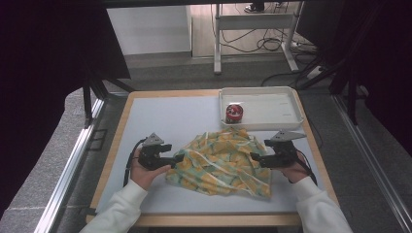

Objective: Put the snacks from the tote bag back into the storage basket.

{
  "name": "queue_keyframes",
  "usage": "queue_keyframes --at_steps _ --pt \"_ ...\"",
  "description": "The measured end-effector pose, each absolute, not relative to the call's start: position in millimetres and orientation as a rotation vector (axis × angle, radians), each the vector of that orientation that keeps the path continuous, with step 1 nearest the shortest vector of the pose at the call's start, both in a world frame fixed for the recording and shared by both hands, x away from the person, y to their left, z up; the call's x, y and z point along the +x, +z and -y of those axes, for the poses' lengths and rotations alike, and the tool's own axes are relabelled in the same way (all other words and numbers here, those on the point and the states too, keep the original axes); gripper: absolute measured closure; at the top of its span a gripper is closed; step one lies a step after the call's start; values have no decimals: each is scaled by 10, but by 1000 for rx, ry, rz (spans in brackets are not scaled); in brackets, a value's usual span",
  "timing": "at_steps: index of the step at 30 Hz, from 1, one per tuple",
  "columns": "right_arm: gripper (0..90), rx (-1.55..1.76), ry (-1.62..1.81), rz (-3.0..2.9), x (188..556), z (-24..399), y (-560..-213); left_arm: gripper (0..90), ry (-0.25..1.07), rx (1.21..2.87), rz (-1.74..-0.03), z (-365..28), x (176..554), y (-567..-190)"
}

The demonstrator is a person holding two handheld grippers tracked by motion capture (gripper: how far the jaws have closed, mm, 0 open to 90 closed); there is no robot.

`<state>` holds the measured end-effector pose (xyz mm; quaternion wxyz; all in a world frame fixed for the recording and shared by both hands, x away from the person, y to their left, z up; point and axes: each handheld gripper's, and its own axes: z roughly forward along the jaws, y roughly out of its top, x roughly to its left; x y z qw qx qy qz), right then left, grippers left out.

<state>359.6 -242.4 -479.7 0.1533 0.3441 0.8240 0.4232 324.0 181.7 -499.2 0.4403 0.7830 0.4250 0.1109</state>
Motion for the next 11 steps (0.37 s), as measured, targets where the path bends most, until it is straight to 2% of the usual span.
queue_keyframes --at_steps 11 --pt "198 997 1237 -2330 3604 2479 -4765 296 281 1945 -1052 -1823 3243 -4987"
